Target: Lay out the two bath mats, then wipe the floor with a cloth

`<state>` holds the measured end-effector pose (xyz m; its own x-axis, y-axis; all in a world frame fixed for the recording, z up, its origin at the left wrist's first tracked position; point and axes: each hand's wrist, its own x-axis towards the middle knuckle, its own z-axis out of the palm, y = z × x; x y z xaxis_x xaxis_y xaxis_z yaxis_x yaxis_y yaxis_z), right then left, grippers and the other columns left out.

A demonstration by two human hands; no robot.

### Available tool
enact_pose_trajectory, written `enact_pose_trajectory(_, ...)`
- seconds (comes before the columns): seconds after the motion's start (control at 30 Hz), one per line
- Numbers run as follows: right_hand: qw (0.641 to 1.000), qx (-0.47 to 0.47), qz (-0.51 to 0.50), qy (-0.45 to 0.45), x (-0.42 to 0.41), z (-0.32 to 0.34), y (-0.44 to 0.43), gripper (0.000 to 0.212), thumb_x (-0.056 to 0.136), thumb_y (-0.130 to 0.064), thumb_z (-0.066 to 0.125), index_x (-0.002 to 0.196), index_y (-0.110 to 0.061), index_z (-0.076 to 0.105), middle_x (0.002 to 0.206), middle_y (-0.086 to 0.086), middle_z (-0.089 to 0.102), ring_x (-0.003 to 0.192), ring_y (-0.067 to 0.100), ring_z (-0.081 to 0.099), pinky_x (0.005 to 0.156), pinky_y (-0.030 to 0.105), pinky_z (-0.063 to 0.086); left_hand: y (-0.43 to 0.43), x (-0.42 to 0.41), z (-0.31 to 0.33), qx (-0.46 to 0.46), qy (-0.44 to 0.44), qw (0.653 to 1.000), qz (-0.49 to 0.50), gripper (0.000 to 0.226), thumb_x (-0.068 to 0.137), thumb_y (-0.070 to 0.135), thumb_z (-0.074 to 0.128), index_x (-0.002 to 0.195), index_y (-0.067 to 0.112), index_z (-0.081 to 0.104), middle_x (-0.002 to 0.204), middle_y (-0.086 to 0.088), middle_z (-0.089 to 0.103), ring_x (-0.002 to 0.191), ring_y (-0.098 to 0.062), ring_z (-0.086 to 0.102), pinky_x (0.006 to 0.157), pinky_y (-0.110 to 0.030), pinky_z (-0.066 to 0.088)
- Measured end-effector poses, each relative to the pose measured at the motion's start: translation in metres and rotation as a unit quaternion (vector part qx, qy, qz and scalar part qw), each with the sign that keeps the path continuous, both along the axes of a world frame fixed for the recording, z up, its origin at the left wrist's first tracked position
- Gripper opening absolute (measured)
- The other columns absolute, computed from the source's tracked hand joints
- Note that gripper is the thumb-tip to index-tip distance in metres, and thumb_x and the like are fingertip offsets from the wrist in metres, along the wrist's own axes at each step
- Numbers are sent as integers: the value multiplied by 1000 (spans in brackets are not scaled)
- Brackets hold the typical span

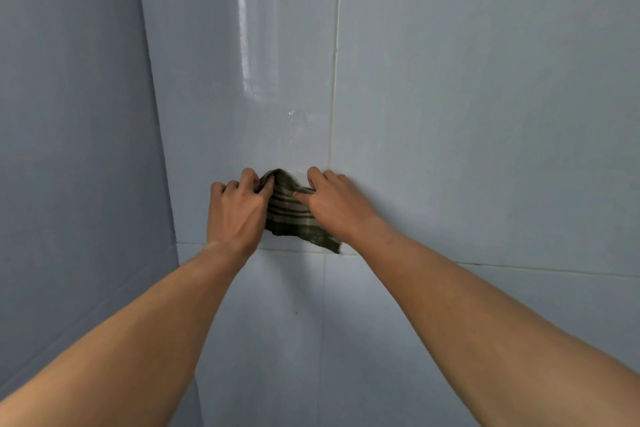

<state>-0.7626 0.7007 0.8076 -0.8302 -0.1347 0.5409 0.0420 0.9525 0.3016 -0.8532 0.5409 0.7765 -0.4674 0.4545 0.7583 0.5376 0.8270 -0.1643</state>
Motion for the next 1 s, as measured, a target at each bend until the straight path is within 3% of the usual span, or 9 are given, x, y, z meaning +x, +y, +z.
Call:
enact_pose_trajectory(0.2, 997, 70, -16, 10, 0, -2, 4, 39, 101, -15, 45, 139, -21, 52, 125, 10, 44, 108, 33, 48, 84, 39, 38, -4, -11, -3, 25, 22, 999, -38, 71, 69, -3, 81, 135, 17, 63, 107, -18, 58, 69, -36, 62, 77, -45, 41)
enact_pose_trajectory(0.33, 998, 58, -23, 2, 2, -12, 3, 42, 101, -17, 48, 143, -15, 47, 128, 12, 43, 110, 33, 47, 87, 39, 39, -4, -11, -16, -11, 54, 997, -61, 71, 62, 10, 92, 129, 13, 67, 97, -19, 59, 59, -34, 59, 71, -45, 44)
enact_pose_trajectory(0.57, 1000, 14, -26, -5, 11, -33, -7, 45, 96, -14, 56, 140, -9, 47, 127, 13, 46, 111, 33, 50, 89, 40, 42, -3, 3, -44, -52, -9, 997, -50, 82, 56, 19, 96, 132, 14, 64, 96, -14, 64, 66, -34, 64, 73, -42, 47)
enact_pose_trajectory(0.73, 999, 20, -34, -10, 16, -38, -12, 41, 94, -12, 59, 134, -8, 50, 129, 12, 51, 111, 31, 52, 90, 41, 44, -4, 12, -45, -59, -34, 995, -77, 57, 71, 12, 85, 125, 16, 69, 100, -10, 72, 83, -35, 65, 72, -43, 50)
enact_pose_trajectory(0.83, 999, 23, -35, -11, 21, -37, -12, 32, 93, -9, 59, 124, -9, 56, 125, 12, 53, 110, 32, 52, 89, 41, 43, -8, 18, -40, -44, -62, 993, -95, 43, 78, 9, 79, 119, 15, 70, 104, -10, 71, 72, -34, 66, 64, -41, 53)
enact_pose_trajectory(0.93, 999, 18, -36, -15, 28, -34, -10, 27, 94, -8, 55, 121, -10, 57, 124, 12, 54, 110, 32, 51, 89, 40, 41, -9, 26, -36, 0, -126, 987, -96, 31, 90, 11, 66, 119, 14, 55, 110, -9, 60, 59, -34, 60, 50, -37, 48)
enact_pose_trajectory(1.0, 999, 14, -34, -17, 34, -30, -9, 27, 94, -6, 53, 120, -9, 56, 126, 13, 53, 112, 33, 49, 90, 41, 40, -7, 29, -36, 53, -157, 982, -94, 23, 97, 15, 55, 118, 14, 44, 111, -9, 57, 61, -34, 57, 52, -39, 47)
